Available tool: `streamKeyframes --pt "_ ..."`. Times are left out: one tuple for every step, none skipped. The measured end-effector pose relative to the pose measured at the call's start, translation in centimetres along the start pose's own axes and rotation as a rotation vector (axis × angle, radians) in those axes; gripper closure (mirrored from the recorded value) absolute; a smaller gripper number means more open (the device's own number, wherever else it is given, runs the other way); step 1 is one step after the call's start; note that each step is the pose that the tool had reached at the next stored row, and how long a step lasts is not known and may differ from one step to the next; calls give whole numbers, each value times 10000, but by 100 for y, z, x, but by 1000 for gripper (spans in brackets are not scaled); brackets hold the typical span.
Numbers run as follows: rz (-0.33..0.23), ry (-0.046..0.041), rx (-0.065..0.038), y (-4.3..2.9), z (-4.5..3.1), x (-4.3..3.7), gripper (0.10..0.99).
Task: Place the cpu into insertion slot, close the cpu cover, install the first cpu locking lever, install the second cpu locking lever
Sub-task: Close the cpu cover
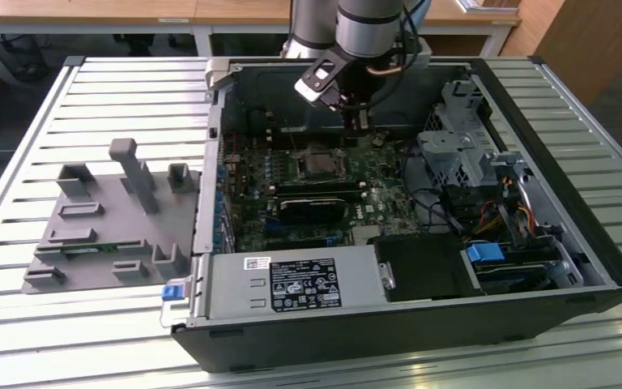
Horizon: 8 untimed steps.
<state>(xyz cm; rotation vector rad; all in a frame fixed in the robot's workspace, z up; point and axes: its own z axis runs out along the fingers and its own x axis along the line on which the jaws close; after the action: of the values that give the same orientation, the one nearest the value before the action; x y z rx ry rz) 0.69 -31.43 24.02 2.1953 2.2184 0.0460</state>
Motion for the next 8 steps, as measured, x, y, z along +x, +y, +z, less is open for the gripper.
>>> streamKeyframes --pt "0 0 0 -6 1 0 980" --pt "0 1 0 -15 3 0 980" --pt "0 2 -1 -24 5 0 980" --pt "1 2 -1 -37 7 0 980" --pt "0 2 -1 -52 9 0 980" --pt "-1 2 -1 -67 12 1 980" --pt "0 2 -1 -84 14 1 980" --pt "0 1 -1 -105 16 1 980"
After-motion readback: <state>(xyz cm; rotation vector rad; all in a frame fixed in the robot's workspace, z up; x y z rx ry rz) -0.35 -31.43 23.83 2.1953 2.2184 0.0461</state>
